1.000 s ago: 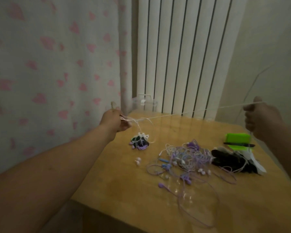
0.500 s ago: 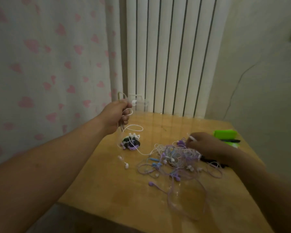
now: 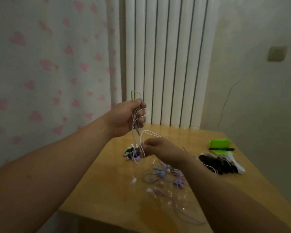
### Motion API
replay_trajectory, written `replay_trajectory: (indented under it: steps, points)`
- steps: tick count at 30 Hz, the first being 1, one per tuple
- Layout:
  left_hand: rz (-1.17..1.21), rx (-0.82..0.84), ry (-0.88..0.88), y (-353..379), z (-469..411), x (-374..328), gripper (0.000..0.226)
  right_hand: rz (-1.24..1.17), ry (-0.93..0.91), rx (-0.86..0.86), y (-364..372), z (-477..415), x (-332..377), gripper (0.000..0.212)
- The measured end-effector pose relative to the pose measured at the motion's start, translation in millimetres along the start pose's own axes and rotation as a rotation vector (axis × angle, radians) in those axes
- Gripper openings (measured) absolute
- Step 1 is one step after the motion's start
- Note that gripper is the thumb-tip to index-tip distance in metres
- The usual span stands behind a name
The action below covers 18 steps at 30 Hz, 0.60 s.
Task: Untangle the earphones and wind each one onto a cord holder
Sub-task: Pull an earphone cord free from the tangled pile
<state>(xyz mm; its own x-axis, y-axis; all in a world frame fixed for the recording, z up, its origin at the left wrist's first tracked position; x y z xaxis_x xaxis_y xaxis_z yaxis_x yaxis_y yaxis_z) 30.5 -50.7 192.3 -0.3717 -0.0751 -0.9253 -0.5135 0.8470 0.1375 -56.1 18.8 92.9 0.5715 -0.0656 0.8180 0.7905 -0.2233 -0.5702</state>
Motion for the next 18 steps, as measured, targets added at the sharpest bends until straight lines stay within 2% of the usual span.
replay_trajectory:
  steps: [2,3,6,9,14,16,18]
  points:
    - [-0.017,-0.035,-0.012,-19.5,9.3,6.7,0.030,-0.175,0.063,0.000,0.4,-7.5,-5.8,0.021]
    - [-0.061,-0.065,-0.020,-32.1,13.3,12.3,0.029,-0.260,0.105,-0.062,-7.9,-8.2,-9.8,0.021]
    - [-0.265,-0.119,-0.088,-70.2,24.2,36.1,0.031,-0.468,0.252,-0.383,-56.3,-7.8,-39.4,0.020]
    - [-0.318,-0.115,-0.204,-93.3,33.0,67.4,0.037,-0.623,0.326,-0.651,-99.8,11.7,-66.4,0.036]
    - [-0.503,-0.150,-0.208,-112.6,31.1,91.0,0.037,-0.442,0.393,-0.965,-156.1,54.2,-104.5,0.017]
    - [-0.489,-0.138,-0.213,-110.0,33.1,92.8,0.038,-0.262,0.451,-0.890,-161.7,55.6,-119.2,0.015]
    - [-0.395,-0.097,-0.214,-101.2,34.3,92.9,0.038,0.000,0.522,-0.685,-145.0,45.7,-126.1,0.020]
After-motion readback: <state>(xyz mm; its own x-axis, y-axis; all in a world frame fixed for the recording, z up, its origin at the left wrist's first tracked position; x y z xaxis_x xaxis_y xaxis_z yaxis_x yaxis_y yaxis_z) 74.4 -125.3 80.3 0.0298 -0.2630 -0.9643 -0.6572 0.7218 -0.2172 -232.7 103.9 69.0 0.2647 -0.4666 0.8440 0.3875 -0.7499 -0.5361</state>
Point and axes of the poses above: each hand's wrist, its own z-axis away from the middle knuckle, its own y-axis out of the palm, x = y × z, the point moved 9 cm from there along -z, towards the middle knuckle, and after that the axes turned 7 degrees about y, right-handed, at the moved point
